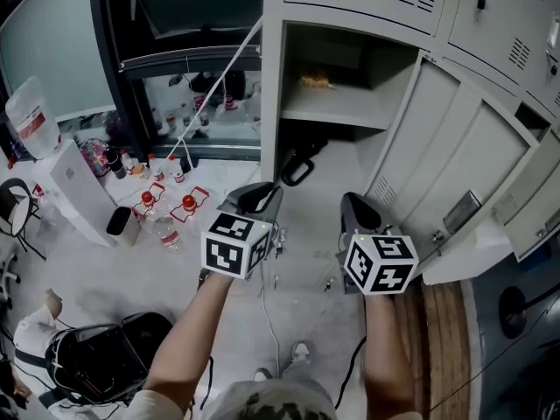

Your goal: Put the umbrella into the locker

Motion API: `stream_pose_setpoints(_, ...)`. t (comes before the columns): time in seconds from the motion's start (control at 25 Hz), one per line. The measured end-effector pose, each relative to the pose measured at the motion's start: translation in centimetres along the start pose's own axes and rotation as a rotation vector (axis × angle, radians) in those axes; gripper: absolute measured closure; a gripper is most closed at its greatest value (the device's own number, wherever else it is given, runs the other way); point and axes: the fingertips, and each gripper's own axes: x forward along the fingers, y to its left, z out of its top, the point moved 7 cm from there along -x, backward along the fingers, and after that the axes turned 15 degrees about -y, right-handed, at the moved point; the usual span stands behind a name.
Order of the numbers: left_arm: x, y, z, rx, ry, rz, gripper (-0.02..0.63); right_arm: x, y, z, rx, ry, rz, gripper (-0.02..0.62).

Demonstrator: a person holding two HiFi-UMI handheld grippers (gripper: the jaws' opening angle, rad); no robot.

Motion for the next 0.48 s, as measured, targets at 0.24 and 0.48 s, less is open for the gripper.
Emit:
stream_pose_setpoints(0.24,-1.1,-0.5,-0.4,0.002,-0.005,-0.002,0.6,-1.2,0.7,-0.4,-0.014,0.007,-0.004,0.596)
stream_pose_setpoints(0.48,-1.6,-0.5,-0.2,-0.009,-0.003,0.004,0.6,-1.7,0.8,0.1,-0.028,0.006,-0.003,0.597)
